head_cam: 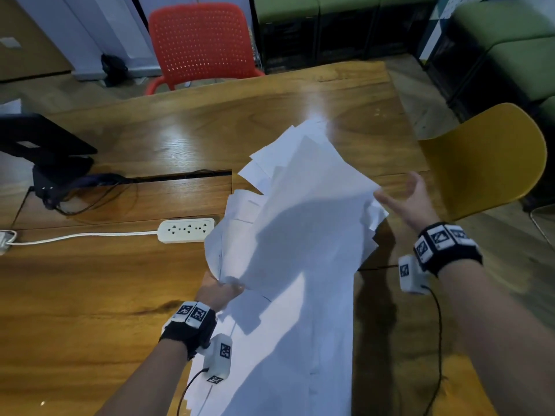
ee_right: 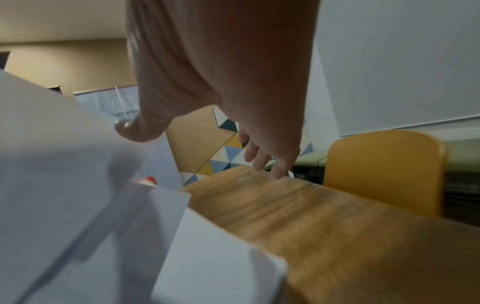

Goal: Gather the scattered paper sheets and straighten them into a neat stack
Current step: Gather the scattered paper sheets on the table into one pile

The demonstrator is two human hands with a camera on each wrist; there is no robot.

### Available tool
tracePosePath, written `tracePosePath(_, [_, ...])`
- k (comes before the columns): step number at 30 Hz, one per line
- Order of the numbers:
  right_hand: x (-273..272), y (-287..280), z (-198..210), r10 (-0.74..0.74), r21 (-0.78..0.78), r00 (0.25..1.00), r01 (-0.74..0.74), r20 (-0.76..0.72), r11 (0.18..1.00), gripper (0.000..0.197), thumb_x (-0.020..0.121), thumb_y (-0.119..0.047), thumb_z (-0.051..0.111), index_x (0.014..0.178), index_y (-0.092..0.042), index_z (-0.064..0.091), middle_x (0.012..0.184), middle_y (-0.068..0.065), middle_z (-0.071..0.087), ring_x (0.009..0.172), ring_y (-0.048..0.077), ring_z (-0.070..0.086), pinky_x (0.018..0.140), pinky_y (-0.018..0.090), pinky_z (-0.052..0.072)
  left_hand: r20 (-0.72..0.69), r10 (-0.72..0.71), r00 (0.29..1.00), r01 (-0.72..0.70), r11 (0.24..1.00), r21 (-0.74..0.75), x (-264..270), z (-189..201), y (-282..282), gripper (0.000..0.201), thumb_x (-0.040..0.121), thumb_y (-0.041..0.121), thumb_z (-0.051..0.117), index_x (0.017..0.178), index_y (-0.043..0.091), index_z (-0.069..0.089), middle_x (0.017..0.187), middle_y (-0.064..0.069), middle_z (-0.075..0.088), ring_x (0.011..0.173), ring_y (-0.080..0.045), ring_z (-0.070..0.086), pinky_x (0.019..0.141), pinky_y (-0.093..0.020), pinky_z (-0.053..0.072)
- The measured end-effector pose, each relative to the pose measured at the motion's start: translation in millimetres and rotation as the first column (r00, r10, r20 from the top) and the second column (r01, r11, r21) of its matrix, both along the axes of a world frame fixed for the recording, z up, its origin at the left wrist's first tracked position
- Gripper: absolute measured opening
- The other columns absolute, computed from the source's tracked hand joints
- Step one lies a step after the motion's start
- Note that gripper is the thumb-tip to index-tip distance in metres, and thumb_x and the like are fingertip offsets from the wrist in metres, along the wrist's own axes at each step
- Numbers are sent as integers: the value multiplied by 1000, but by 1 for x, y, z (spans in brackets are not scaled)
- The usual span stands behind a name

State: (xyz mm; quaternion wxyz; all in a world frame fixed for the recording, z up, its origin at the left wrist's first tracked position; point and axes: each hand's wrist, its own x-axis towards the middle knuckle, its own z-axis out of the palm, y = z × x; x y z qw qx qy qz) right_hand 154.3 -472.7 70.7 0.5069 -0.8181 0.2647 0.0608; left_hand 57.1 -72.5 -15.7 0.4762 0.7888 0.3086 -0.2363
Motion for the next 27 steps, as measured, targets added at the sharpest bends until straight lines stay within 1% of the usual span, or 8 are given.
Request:
tracePosePath(3, [36, -2, 6, 79, -36, 997, -79, -14, 996, 97, 74, -51, 71, 150, -19, 20, 156, 10, 27, 141, 26, 29, 111, 43, 30, 5, -84, 996, 84, 996, -7, 4, 3, -3, 37, 78, -1, 71, 114, -5, 62, 102, -10, 66, 92, -21, 60, 60, -10, 43])
tracePosePath(9, [44, 2, -38, 227, -245, 901, -331, -369, 911, 74, 85, -23, 69, 144, 0, 30, 149, 20, 35, 135, 35, 36, 102, 39, 35, -74, 3, 997, 1, 999, 44, 4, -11, 12, 38, 74, 5, 75, 110, 0, 63, 101, -8, 66, 92, -24, 62, 54, -14, 43])
tracePosePath(12, [24, 10, -74, 233, -440, 865, -437, -444, 784, 93, 70, -52, 75, 138, -1, 36, 141, 23, 41, 131, 38, 37, 104, 46, 33, -111, 76, 991, -65, 992, 106, 5, -20, 27, 53, 72, 0, 75, 120, -3, 53, 115, -19, 63, 95, -25, 60, 62, -21, 50])
tracePosePath(16, [12, 16, -90, 106, -538, 912, -324, -396, 778, 114, 50, -66, 79, 135, -5, 34, 139, 18, 40, 128, 36, 37, 98, 52, 36, -165, 182, 969, -159, 977, 144, 5, -11, 34, 49, 76, 5, 72, 112, -3, 40, 102, -13, 52, 101, -30, 54, 70, -41, 55])
tracePosePath(19, [19, 20, -88, 17, -512, 920, -232, -390, 827, 112, 57, -75, 69, 138, -5, 35, 143, 18, 37, 133, 36, 34, 103, 58, 30, -286, 120, 951, -26, 950, 312, 7, -3, 41, 37, 96, 27, 47, 122, 2, 53, 132, -16, 45, 123, -30, 45, 101, -36, 42])
tracePosePath(21, [23, 26, -89, -41, -518, 928, -170, -371, 838, 113, 58, -74, 69, 135, 1, 35, 142, 20, 37, 133, 37, 35, 102, 56, 33, -345, 33, 938, 82, 946, 312, 8, -2, 45, 32, 99, 23, 40, 112, 1, 59, 128, -16, 51, 122, -29, 48, 102, -31, 39])
tracePosePath(24, [23, 39, -92, -93, -494, 941, -86, -326, 865, 104, 64, -51, 81, 136, 5, 31, 141, 21, 35, 129, 36, 39, 96, 51, 42, -265, 49, 963, -4, 986, 167, 12, -10, 56, 13, 72, 8, 63, 81, -1, 61, 99, -20, 60, 89, -33, 58, 77, -37, 46])
tracePosePath(27, [28, 42, -102, -99, -412, 928, -63, -360, 909, 96, 54, -51, 84, 126, -1, 44, 126, 20, 52, 114, 38, 54, 89, 49, 49, -187, 214, 959, -216, 976, 5, 15, -22, 63, 50, 52, 37, 79, 94, 11, 69, 112, -15, 61, 106, -33, 56, 96, -43, 42])
